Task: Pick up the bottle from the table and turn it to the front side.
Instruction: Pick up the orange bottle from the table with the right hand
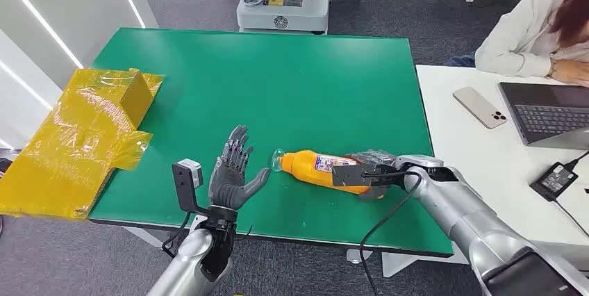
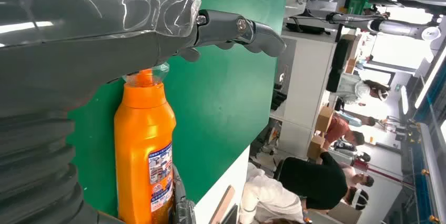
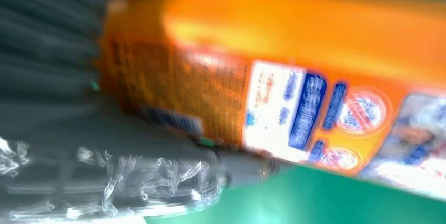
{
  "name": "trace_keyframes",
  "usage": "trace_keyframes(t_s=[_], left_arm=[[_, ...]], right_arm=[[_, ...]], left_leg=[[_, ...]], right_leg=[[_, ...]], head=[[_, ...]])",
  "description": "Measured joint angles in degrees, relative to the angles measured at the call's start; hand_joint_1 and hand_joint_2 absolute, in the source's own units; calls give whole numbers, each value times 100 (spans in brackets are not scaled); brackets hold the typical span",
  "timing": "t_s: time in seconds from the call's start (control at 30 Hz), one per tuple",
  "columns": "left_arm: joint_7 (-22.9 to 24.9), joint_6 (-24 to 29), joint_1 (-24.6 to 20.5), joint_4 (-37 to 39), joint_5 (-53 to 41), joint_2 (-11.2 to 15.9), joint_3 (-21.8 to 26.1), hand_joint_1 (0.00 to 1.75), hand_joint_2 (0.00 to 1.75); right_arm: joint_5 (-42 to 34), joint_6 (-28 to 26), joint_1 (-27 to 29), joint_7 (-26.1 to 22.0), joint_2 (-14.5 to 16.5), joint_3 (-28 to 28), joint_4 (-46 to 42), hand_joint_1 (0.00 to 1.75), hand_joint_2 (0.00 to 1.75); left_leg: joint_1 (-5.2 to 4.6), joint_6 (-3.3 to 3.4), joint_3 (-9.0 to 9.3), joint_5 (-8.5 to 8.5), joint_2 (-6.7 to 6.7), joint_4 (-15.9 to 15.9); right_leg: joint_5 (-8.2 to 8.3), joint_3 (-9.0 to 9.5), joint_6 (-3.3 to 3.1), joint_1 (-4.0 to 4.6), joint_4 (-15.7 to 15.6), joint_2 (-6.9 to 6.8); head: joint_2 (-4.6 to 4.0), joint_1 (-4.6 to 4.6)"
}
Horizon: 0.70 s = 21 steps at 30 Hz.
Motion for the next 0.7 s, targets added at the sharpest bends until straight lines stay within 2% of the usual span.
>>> trace_keyframes(t_s=[0.27,0.47,0.6,0.7], left_arm=[[-6,10,62,-53,0,15,12,0,175],[-17,-6,195,-201,-22,46,67,0,175],[-50,-9,362,-331,-51,71,86,0,175],[-156,82,477,-401,18,95,142,0,175]], right_arm=[[29,-172,67,-4,-43,13,0,175,175],[37,-920,290,-208,-86,-1,-110,175,175],[-305,-1235,558,-549,-127,-196,-269,175,175],[-999,-1360,988,-1172,-165,-601,-556,175,175]], left_leg=[[0,2,1,2,0,1],[0,2,7,1,3,0],[0,2,9,0,3,-1],[1,2,6,0,-1,-1]], right_leg=[[4,3,4,0,0,-1],[4,7,5,0,-2,3],[4,10,6,0,-4,2],[4,11,6,1,-3,-2]], head=[[0,1],[0,0],[0,1],[0,1]])
